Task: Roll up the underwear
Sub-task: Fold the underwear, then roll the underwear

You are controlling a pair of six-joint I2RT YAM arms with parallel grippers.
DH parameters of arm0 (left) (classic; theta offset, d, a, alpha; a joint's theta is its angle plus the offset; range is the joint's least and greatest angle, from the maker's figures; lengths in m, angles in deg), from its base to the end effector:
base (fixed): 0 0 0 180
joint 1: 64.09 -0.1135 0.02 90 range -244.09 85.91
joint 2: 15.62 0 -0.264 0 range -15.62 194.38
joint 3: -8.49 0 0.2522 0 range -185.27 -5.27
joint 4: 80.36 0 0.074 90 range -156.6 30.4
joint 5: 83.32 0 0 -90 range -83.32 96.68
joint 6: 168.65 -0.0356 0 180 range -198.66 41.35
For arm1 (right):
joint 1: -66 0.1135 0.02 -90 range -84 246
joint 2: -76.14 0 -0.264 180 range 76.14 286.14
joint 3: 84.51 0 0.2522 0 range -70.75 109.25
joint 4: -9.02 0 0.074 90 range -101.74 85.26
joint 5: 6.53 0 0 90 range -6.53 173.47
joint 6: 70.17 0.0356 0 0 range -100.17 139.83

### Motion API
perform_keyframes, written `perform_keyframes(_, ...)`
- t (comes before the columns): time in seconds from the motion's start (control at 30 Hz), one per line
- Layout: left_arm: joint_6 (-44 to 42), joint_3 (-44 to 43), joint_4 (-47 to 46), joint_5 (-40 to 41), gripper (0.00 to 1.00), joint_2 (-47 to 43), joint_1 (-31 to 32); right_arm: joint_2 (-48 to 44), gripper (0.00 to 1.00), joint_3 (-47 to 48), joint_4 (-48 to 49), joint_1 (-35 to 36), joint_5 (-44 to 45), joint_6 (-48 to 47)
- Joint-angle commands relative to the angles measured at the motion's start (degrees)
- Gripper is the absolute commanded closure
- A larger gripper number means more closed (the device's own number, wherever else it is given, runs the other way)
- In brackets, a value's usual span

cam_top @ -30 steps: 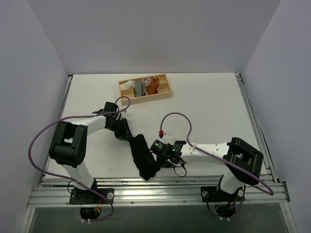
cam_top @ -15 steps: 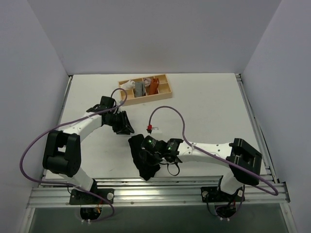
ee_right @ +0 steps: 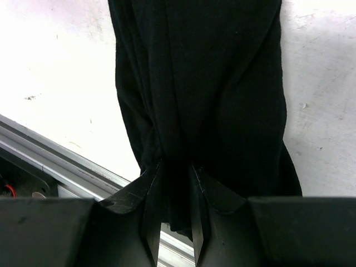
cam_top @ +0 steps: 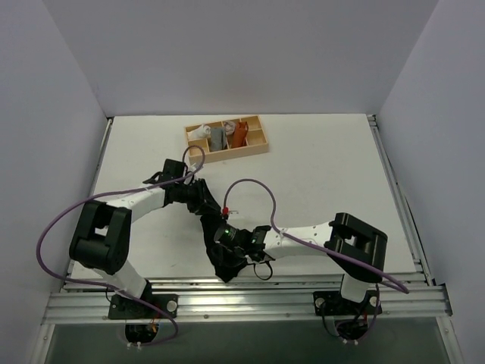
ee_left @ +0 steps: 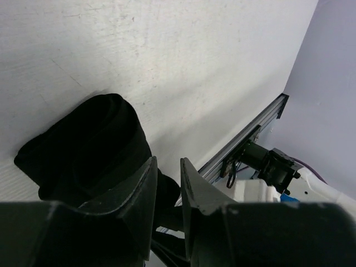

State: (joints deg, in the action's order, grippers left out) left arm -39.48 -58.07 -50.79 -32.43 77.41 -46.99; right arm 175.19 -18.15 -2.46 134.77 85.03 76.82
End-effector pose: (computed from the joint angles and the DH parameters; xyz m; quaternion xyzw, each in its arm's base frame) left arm 0.2959 -0.1145 0.1804 -0.0766 0.9033 -0.4121 0.0917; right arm 0.1285 0.3281 0.1616 -0.0892 0.9167 0.3408 0.1886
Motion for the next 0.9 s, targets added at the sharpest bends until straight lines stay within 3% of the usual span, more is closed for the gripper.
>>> perform_keyframes(0.0, 1.52, 1.9, -3.71, -0.72, 0.69, 2.85, 0.56, 0.62, 0.8, 0.31, -2.02, 1.27, 1.42, -0.13)
perform_keyframes(0.23, -1.74, 6.03, 2.64, 11.41, 0.73, 2.94, -2.51, -2.62, 0.81, -2.59, -4.83, 3.29, 3.97, 2.94)
perform_keyframes(0.6, -1.65, 5.6, 3.7, 12.92, 0.73, 1.36, -3.22, -8.34, 0.83, 4.36, -18.36, 3.74, 7.49, 3.74)
perform_keyframes(0.87, 1.24, 6.39, 5.45, 13.88, 0.73, -0.92, -3.22, -6.24, 0.85, -3.73, -11.17, 2.34, 5.73, 5.94)
